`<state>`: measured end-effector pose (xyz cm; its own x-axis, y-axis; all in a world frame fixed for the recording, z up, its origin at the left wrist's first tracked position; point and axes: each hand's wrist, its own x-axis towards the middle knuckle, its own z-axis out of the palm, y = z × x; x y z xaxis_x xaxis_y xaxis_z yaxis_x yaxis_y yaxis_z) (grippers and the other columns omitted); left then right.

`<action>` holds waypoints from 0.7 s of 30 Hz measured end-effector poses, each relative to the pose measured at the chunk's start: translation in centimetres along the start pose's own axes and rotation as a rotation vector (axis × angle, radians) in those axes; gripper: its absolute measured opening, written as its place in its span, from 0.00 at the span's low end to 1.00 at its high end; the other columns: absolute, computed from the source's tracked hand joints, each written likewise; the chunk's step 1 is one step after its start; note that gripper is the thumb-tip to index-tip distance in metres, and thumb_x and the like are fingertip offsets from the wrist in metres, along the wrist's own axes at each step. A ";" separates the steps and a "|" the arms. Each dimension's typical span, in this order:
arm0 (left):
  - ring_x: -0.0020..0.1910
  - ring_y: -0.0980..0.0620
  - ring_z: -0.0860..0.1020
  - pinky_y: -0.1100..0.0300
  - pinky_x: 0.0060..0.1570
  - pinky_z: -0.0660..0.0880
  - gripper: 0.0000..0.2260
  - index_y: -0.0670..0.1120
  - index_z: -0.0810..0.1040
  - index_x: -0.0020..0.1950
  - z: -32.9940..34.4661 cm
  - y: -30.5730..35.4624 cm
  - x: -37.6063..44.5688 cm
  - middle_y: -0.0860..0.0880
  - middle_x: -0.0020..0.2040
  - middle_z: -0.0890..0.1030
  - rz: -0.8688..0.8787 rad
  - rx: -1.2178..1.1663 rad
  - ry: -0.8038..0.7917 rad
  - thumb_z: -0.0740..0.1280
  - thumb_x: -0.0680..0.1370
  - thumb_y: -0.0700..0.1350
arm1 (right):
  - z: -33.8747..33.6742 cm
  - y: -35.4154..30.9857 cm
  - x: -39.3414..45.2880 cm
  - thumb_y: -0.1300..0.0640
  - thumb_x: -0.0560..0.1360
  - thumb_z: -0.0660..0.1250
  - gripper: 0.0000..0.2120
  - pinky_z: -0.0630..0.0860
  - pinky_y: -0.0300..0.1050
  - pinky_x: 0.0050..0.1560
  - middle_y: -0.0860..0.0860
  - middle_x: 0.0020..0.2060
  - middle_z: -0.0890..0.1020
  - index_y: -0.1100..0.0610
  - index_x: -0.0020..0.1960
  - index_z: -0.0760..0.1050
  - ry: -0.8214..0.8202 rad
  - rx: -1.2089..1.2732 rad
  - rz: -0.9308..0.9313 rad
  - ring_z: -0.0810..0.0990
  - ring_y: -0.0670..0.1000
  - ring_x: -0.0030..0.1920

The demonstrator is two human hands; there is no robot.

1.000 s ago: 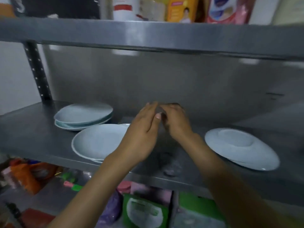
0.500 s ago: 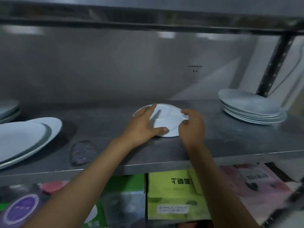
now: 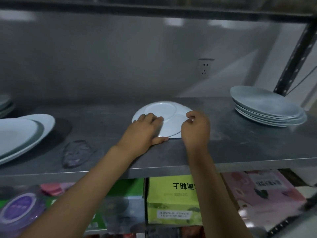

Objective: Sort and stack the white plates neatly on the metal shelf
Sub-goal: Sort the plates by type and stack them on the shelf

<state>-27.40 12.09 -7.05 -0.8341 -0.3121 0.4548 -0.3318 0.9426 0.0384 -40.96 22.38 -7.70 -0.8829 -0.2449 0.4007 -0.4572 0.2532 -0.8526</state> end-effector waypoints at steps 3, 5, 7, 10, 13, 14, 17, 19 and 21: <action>0.50 0.41 0.76 0.51 0.36 0.75 0.27 0.44 0.73 0.62 -0.2 0.3 0.1 0.44 0.54 0.77 0.009 0.143 0.037 0.62 0.73 0.62 | -0.1 -0.1 0.0 0.69 0.69 0.58 0.17 0.72 0.45 0.56 0.53 0.53 0.80 0.57 0.53 0.78 0.023 0.008 0.001 0.76 0.55 0.58; 0.43 0.42 0.78 0.55 0.28 0.69 0.25 0.42 0.75 0.58 -0.5 0.7 -0.1 0.43 0.48 0.78 -0.002 0.195 0.046 0.61 0.72 0.60 | -0.3 -0.2 0.0 0.69 0.70 0.58 0.16 0.71 0.44 0.52 0.54 0.52 0.80 0.58 0.52 0.78 0.043 -0.007 -0.015 0.76 0.56 0.57; 0.38 0.42 0.78 0.57 0.24 0.65 0.21 0.40 0.76 0.56 -0.9 0.9 -0.3 0.43 0.43 0.78 -0.031 0.238 0.069 0.67 0.69 0.52 | -0.4 -0.3 -0.1 0.68 0.70 0.58 0.16 0.70 0.43 0.50 0.53 0.52 0.80 0.58 0.53 0.77 0.054 -0.044 -0.017 0.76 0.55 0.56; 0.36 0.44 0.77 0.58 0.23 0.60 0.25 0.40 0.76 0.57 -1.3 1.1 -0.6 0.44 0.42 0.78 -0.083 0.344 0.125 0.72 0.61 0.35 | -0.3 -0.6 -0.4 0.68 0.70 0.58 0.15 0.72 0.46 0.52 0.53 0.52 0.80 0.58 0.53 0.77 0.066 -0.058 -0.028 0.76 0.56 0.56; 0.34 0.47 0.78 0.59 0.22 0.67 0.27 0.39 0.78 0.58 -1.7 1.1 -0.7 0.44 0.42 0.80 -0.147 0.309 0.186 0.66 0.58 0.31 | -0.3 -0.9 -0.8 0.67 0.70 0.59 0.16 0.74 0.50 0.56 0.53 0.52 0.80 0.58 0.53 0.77 0.066 -0.064 -0.025 0.77 0.55 0.56; 0.32 0.46 0.78 0.59 0.23 0.69 0.27 0.38 0.78 0.58 -1.8 1.1 -0.6 0.44 0.43 0.80 -0.184 0.281 0.216 0.65 0.59 0.31 | -0.4 -0.9 -0.8 0.68 0.70 0.59 0.15 0.74 0.50 0.56 0.53 0.53 0.80 0.58 0.53 0.77 0.072 -0.072 -0.025 0.77 0.55 0.56; 0.34 0.37 0.78 0.53 0.27 0.73 0.26 0.34 0.72 0.64 -2.7 0.5 -0.9 0.36 0.48 0.80 -0.293 0.014 0.234 0.65 0.65 0.26 | -0.5 -1.3 -1.3 0.68 0.71 0.59 0.15 0.72 0.45 0.54 0.54 0.52 0.81 0.59 0.53 0.78 0.087 -0.077 -0.086 0.77 0.55 0.56; 0.40 0.34 0.77 0.48 0.34 0.72 0.24 0.36 0.68 0.68 -3.3 0.0 -1.3 0.35 0.53 0.78 -0.332 -0.147 0.289 0.60 0.72 0.28 | -0.6 -1.8 -1.8 0.68 0.72 0.60 0.13 0.68 0.39 0.51 0.53 0.50 0.81 0.59 0.52 0.78 0.094 -0.083 -0.180 0.77 0.54 0.55; 0.42 0.36 0.77 0.50 0.36 0.69 0.20 0.40 0.70 0.66 -4.1 -0.7 -2.2 0.39 0.52 0.78 -0.336 -0.234 0.390 0.57 0.75 0.30 | -0.3 -2.8 -2.9 0.67 0.73 0.60 0.12 0.69 0.40 0.51 0.51 0.49 0.81 0.58 0.52 0.78 0.109 -0.062 -0.273 0.77 0.53 0.54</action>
<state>-23.48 12.58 -4.44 -0.4604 -0.5745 0.6767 -0.4071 0.8141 0.4142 -37.12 22.64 -6.37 -0.7309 -0.2108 0.6491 -0.6822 0.2491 -0.6874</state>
